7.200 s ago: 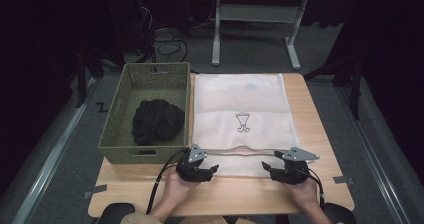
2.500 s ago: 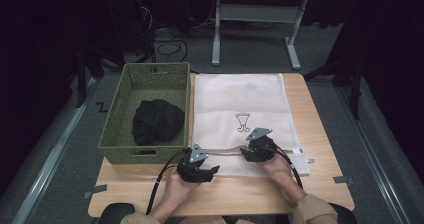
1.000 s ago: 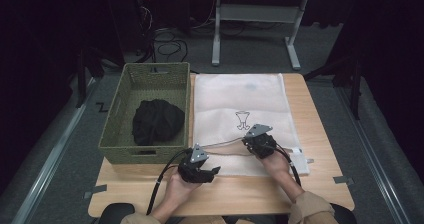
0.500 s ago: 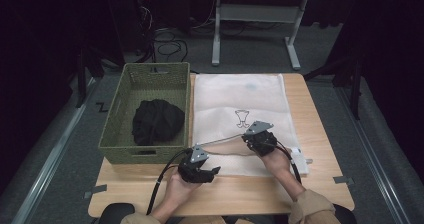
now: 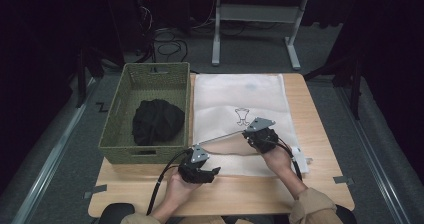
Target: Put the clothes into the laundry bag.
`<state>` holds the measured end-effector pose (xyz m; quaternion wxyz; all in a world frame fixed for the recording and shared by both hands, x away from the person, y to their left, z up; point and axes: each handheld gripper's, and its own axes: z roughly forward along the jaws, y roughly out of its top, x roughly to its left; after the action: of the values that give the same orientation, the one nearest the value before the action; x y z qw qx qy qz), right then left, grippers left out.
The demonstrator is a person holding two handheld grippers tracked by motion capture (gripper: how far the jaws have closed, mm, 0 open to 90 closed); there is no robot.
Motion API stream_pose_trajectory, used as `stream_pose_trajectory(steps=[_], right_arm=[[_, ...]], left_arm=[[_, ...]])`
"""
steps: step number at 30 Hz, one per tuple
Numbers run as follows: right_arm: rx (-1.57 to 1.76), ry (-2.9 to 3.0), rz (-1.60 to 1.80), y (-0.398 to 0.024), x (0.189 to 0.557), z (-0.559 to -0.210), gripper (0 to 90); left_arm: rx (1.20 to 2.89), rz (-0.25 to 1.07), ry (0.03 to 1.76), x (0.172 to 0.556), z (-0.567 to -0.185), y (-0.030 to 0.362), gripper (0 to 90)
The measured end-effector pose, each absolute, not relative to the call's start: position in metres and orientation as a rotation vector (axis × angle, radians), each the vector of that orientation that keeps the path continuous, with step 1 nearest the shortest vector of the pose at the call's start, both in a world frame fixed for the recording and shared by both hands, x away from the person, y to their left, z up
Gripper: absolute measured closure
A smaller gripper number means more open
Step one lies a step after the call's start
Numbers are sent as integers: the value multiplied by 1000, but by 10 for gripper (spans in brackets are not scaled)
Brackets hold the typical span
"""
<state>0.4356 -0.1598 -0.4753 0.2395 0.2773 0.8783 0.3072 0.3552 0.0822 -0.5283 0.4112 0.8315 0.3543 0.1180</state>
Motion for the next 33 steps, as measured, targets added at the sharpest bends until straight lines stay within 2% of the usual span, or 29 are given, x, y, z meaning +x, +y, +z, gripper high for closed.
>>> stream_pose_trajectory(steps=[33], right_arm=[[707,2352,860,-159,439,-441,873]], left_arm=[[2090,291,902,355,-530,82,375]])
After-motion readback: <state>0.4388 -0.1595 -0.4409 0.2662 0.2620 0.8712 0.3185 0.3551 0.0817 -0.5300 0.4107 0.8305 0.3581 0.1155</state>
